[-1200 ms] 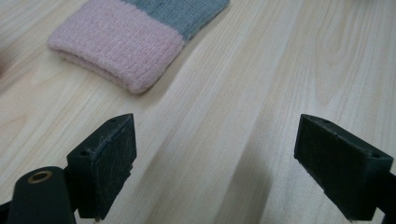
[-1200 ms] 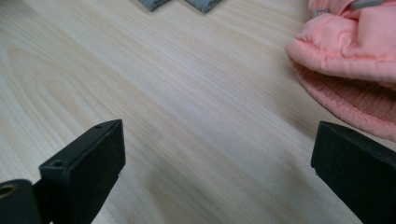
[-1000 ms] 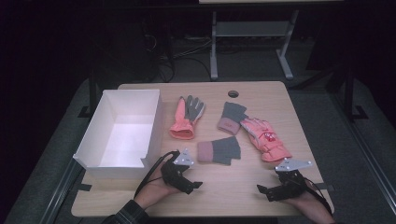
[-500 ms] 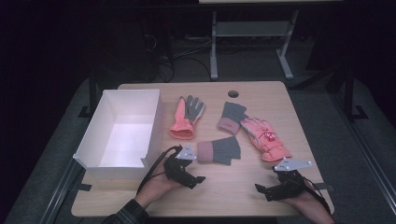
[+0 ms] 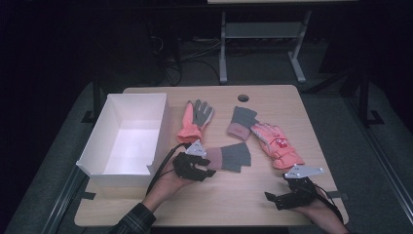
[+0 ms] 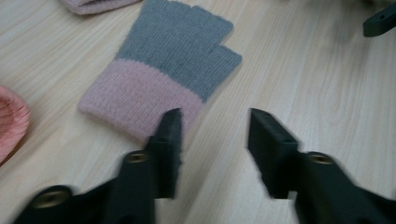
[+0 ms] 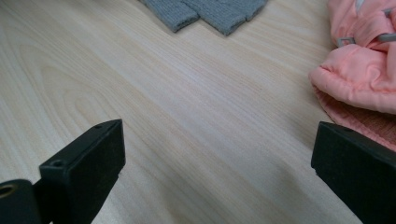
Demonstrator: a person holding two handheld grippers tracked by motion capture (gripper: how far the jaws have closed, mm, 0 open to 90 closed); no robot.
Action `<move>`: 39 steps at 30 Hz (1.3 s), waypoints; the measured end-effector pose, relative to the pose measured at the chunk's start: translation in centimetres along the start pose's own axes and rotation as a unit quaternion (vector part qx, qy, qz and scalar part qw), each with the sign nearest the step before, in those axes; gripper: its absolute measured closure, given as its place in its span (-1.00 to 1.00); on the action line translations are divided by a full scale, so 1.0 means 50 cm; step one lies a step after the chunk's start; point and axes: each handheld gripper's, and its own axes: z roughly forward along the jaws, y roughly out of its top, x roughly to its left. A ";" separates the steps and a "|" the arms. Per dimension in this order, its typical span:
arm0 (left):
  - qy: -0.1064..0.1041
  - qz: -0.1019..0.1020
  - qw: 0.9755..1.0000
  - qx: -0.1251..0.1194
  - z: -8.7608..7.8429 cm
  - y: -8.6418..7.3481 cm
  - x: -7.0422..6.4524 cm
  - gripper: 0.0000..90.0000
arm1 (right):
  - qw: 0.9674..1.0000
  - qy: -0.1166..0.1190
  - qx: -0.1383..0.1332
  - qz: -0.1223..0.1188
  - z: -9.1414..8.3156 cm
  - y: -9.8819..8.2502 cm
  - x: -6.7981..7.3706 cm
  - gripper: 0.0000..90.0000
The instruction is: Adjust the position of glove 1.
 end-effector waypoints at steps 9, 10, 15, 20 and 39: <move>0.012 0.005 1.000 0.002 0.010 0.032 0.023 0.99 | 1.000 0.002 0.001 0.001 0.000 0.001 0.000 -0.94; 0.016 0.007 1.000 0.005 0.015 0.040 0.031 0.99 | 1.000 0.002 0.002 0.002 0.001 0.001 0.000 -0.94; 0.032 0.009 0.999 0.007 0.027 0.056 0.049 0.99 | 1.000 0.002 0.002 -0.001 0.001 0.001 0.000 -0.94; 0.046 -0.006 0.999 0.010 0.052 0.072 0.084 0.99 | 1.000 0.004 0.001 0.001 0.000 0.000 -0.001 -0.94; 0.083 -0.041 0.995 0.044 0.110 0.070 0.138 0.99 | 1.000 0.005 0.003 0.004 0.004 -0.001 -0.002 -0.94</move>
